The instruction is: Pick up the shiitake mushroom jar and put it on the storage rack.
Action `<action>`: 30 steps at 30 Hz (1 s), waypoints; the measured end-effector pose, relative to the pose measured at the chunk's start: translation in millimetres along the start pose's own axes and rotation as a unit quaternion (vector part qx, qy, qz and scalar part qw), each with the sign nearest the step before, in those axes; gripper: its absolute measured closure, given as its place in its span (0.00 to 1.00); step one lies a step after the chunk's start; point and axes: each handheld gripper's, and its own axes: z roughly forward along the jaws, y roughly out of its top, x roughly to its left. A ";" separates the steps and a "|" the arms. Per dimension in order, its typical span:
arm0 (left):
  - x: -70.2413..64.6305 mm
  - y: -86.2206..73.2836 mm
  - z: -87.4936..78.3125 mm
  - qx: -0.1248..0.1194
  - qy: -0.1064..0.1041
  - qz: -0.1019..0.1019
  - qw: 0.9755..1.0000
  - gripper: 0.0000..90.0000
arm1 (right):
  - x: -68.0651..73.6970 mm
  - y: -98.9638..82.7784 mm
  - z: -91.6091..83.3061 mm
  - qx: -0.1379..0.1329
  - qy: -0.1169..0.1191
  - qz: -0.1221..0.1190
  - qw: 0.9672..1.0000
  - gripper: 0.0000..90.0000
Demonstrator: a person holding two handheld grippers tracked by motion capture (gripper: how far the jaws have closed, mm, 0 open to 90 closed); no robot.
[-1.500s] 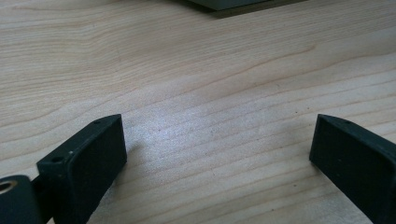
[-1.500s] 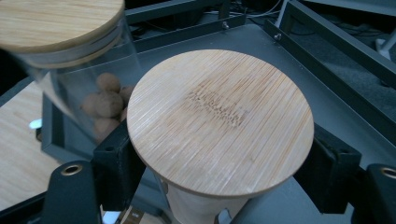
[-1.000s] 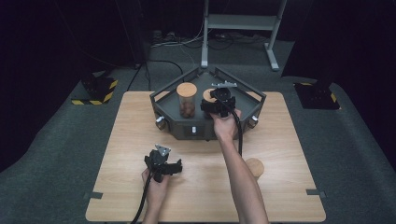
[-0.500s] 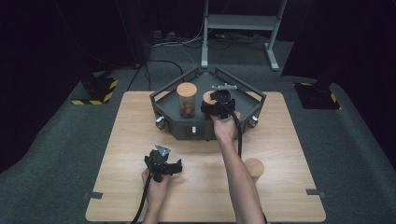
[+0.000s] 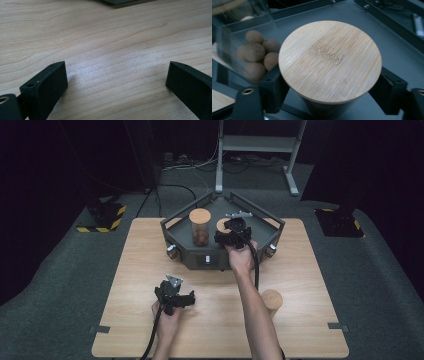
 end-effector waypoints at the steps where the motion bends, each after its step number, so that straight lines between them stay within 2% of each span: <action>1: 0.0 0.0 0.0 0.000 0.000 0.000 1.000 0.04 | -0.9 0.2 0.0 0.002 0.006 0.005 1.000 0.18; 3: 0.0 0.0 0.0 0.000 0.000 0.000 1.000 0.04 | -2.3 0.1 -0.8 0.004 0.018 0.010 1.000 0.14; 12: -0.1 -0.2 -0.1 0.000 0.000 0.000 1.000 0.04 | -4.6 -6.6 -10.6 -0.002 0.028 0.022 0.999 0.06; 21: 0.0 -0.1 -0.1 0.000 0.000 0.000 1.000 0.04 | -4.7 -12.7 -18.9 -0.023 0.034 0.027 0.999 0.02; 27: -0.1 -0.2 0.0 -0.001 0.000 0.000 1.000 0.04 | -1.9 -15.0 -23.8 -0.026 0.038 0.028 0.999 0.01; 30: -0.1 -0.2 0.0 -0.001 0.000 0.000 1.000 0.04 | -0.1 -15.2 -27.2 -0.025 0.048 0.028 0.998 0.01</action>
